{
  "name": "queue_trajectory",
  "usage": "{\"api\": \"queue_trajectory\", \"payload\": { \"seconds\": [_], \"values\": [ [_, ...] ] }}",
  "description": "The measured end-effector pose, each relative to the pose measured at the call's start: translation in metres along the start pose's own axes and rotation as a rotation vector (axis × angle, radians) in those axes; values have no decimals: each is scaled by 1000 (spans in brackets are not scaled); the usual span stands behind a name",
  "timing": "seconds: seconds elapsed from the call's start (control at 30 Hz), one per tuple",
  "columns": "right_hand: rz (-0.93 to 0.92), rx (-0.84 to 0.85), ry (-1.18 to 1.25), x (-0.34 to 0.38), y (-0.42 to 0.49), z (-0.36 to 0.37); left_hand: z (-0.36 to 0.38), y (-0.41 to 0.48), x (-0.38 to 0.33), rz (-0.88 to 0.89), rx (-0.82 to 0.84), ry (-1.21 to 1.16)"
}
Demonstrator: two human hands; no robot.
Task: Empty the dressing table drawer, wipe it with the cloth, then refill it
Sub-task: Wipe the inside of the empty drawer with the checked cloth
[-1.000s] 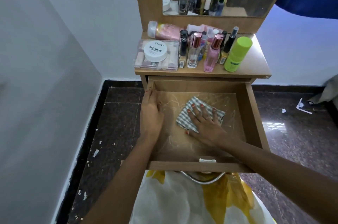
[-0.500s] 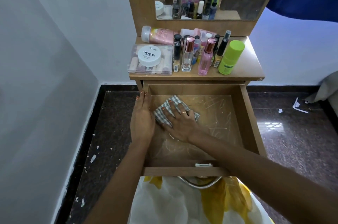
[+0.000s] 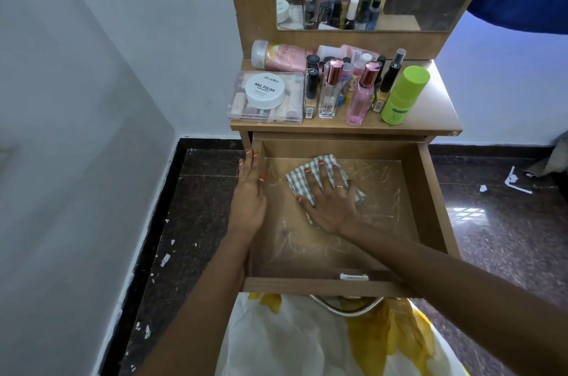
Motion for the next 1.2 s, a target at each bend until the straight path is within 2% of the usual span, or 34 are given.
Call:
{"api": "queue_trajectory", "payload": {
  "seconds": [0.27,0.43,0.53,0.67,0.8,0.97,1.2],
  "values": [
    [-68,-61,4,57,21,12,-1,0,-1,-20,3,-42],
    [-100,-160,6,61,26,6,-1,1,-1,-4,-2,-22],
    [-116,-138,-24,59,23,7,-2,0,-2,-4,-6,-23],
    [-248,-170,-82,54,7,13,-2,1,-3,-7,0,-38],
    [-400,-144,-208,52,-4,18,-2,1,-2,-7,-17,-27],
    [-565,-56,-71,57,9,8,-1,0,-3,13,-4,4],
    [-506,1,-76,54,35,-5,-2,0,-3,34,0,41]
  ]
}}
Point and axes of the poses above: each hand's wrist, its own y-axis towards the middle knuckle, its own z-axis out of the palm, x = y × z, the point moved 6 cm from there along y, towards the middle knuckle, and after that the axes turned 14 degrees about y, right-handed, at the moved point
